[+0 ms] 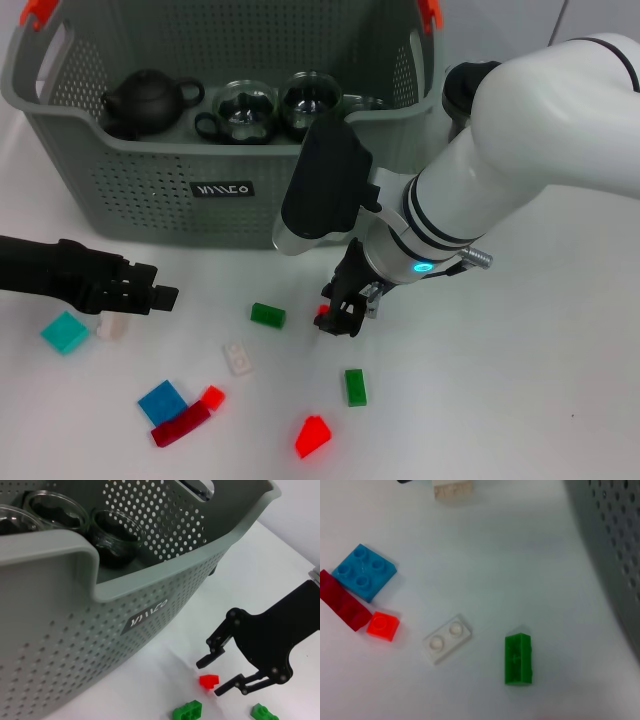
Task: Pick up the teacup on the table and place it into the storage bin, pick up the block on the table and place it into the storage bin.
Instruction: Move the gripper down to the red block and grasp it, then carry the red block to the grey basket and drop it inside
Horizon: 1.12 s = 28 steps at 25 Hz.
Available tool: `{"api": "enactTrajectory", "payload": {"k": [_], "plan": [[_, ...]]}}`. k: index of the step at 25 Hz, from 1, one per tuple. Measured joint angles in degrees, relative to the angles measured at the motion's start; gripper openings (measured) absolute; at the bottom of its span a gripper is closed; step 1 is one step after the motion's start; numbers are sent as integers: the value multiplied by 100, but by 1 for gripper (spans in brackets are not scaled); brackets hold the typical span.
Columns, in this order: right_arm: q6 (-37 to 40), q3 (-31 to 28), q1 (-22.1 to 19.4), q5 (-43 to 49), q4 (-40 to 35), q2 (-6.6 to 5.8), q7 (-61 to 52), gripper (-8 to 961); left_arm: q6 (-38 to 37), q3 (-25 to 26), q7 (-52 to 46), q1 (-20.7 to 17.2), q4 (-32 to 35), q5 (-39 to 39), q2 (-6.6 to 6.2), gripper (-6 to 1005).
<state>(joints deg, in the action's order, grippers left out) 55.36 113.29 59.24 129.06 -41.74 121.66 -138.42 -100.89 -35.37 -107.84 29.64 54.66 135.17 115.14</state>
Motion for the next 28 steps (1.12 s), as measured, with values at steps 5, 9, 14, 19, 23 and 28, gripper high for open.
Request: {"api": "enactTrajectory", "payload": {"k": [5, 9, 14, 19, 23, 28], "plan": [[29, 0, 0, -4, 8, -5, 4, 377, 0, 0, -4, -2, 0, 0, 0, 567], [86, 0, 14, -6, 8, -12, 12, 234, -1, 2, -7, 3, 1, 0, 0, 567], [133, 0, 1, -5, -29, -24, -3, 129, 0, 4, -9, 15, 1, 0, 0, 567], [255, -54, 17, 1, -124, -54, -79, 114, 8, 8, -9, 5, 1, 0, 0, 567], [693, -368, -52, 152, -638, -124, -214, 119, 8, 28, -9, -14, 1, 0, 0, 567], [1748, -1239, -304, 512, -1728, -123, -234, 124, 30, 32, -9, -25, 1, 0, 0, 567]]}}
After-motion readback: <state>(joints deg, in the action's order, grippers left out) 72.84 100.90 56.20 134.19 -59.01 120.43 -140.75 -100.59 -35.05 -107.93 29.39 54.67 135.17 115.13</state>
